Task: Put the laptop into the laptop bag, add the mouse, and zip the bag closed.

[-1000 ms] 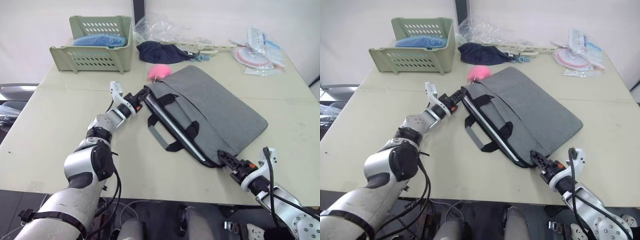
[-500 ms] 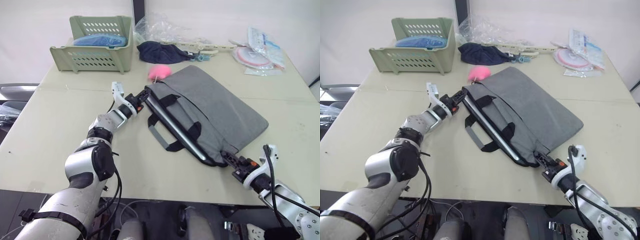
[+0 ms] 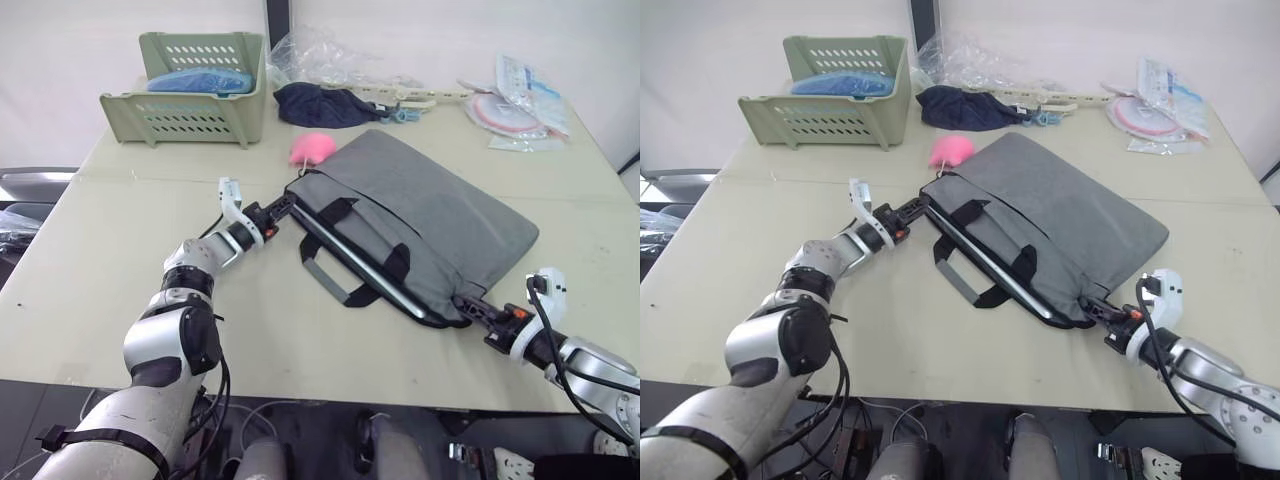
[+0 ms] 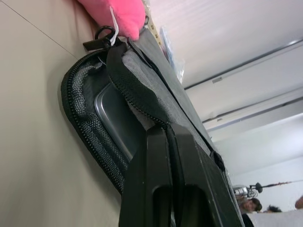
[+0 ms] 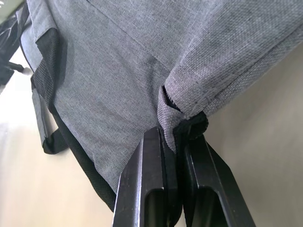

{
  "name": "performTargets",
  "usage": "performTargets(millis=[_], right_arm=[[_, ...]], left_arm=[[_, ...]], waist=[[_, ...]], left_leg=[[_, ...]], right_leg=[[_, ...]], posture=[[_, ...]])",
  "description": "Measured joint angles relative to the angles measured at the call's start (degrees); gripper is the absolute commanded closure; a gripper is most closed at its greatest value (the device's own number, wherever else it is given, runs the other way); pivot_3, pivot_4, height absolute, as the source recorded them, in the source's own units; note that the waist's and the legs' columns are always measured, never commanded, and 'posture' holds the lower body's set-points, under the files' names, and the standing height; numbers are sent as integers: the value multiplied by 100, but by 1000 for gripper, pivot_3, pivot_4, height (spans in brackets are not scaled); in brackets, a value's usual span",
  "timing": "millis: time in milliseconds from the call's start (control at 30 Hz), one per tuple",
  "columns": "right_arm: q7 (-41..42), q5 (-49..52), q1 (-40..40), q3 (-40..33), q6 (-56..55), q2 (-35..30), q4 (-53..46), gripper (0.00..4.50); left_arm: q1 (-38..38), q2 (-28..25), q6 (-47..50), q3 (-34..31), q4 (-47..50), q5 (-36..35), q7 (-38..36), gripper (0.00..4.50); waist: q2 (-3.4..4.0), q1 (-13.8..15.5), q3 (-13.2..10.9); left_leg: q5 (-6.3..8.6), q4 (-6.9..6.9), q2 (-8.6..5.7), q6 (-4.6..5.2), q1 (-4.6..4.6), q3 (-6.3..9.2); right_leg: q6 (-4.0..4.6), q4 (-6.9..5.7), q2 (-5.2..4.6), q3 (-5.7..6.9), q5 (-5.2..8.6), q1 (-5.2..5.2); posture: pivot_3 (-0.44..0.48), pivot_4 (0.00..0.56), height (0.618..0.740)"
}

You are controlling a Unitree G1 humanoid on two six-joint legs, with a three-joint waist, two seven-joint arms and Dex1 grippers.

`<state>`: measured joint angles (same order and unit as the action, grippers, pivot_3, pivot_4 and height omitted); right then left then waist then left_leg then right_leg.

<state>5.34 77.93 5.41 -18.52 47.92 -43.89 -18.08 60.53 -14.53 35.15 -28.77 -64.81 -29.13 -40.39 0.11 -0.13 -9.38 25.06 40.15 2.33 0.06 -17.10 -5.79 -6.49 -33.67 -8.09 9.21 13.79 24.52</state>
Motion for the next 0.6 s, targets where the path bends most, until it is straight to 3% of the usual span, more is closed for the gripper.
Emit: performTargets(millis=[267,600], right_arm=[[886,-977,-605,161,204,-539,437,4483],[2091,-1959,-946,311,207,-920,799,4483]], left_arm=[[-856,-12,949,139,1611,-278,44,4500],[-1930,73,1944,175,3530,-977,696,4500]], waist=[[16,-10,10],[34,-5,20]], left_leg=[[0,0,0,0,2,-1],[0,0,1,0,2,0]], right_leg=[[0,-1,0,-1,0,1],[0,-1,-2,-2,0,1]], posture=[[0,150,740],[0,150,740]])
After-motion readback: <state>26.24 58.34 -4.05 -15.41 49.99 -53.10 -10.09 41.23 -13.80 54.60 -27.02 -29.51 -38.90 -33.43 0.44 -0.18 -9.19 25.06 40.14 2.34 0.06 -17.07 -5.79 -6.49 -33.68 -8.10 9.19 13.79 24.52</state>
